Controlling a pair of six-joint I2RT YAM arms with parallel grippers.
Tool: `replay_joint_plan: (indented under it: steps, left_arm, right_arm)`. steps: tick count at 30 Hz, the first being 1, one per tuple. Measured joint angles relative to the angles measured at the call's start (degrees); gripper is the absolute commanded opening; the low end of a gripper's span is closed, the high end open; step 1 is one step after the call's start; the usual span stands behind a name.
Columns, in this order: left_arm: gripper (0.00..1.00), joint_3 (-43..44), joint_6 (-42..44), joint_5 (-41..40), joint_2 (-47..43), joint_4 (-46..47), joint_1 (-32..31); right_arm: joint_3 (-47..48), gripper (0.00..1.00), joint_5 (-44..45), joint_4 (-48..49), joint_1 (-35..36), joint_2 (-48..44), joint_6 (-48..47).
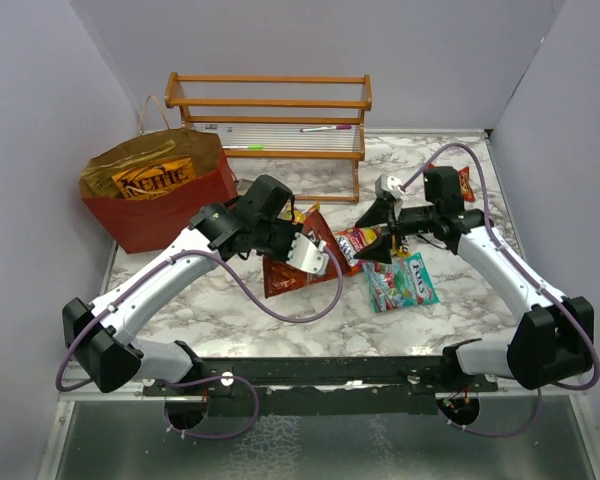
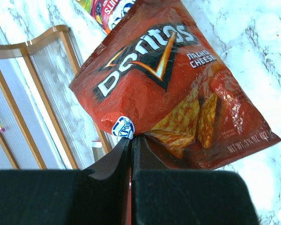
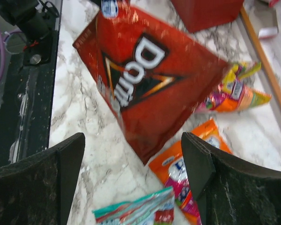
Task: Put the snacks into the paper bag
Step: Pick up the snack from the center of the board.
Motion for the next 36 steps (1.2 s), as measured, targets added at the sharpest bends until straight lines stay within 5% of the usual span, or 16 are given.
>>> replay_joint_plan:
  steps: [11, 15, 18, 25, 27, 33, 36]
  left_arm:
    - [0.0, 7.93, 5.62, 0.24, 4.15, -5.33, -4.7]
    - [0.0, 8.81, 6.45, 0.35, 4.76, -5.6, -6.47]
    - [0.0, 8.83, 6.86, 0.35, 5.09, -5.62, -7.1]
    - [0.0, 8.83, 7.06, 0.28, 5.22, -5.33, -7.08]
    - [0.0, 8.81, 6.84, 0.15, 5.22, -5.11, -7.08]
    - [0.33, 8.81, 2.01, -0.22, 5.07, -2.58, -7.08]
    - [0.7, 8.59, -2.58, -0.02, 3.78, 0.87, -6.43]
  right_arm:
    - [10.88, 0.88, 0.61, 4.07, 12.68, 7.8, 0.76]
    - [13.05, 0.82, 0.59, 4.07, 15.19, 11.21, 1.07]
    - [13.09, 0.65, 0.57, 3.17, 15.52, 13.0, 0.44]
    - [13.07, 0.04, 0.61, 0.96, 15.76, 14.12, -0.46]
    - [13.07, 0.01, 0.68, 0.2, 15.78, 14.12, -0.48]
    - [9.81, 0.01, 3.5, 2.23, 15.93, 10.19, 1.05]
    - [6.12, 0.01, 7.56, 4.04, 15.89, 4.72, 2.99]
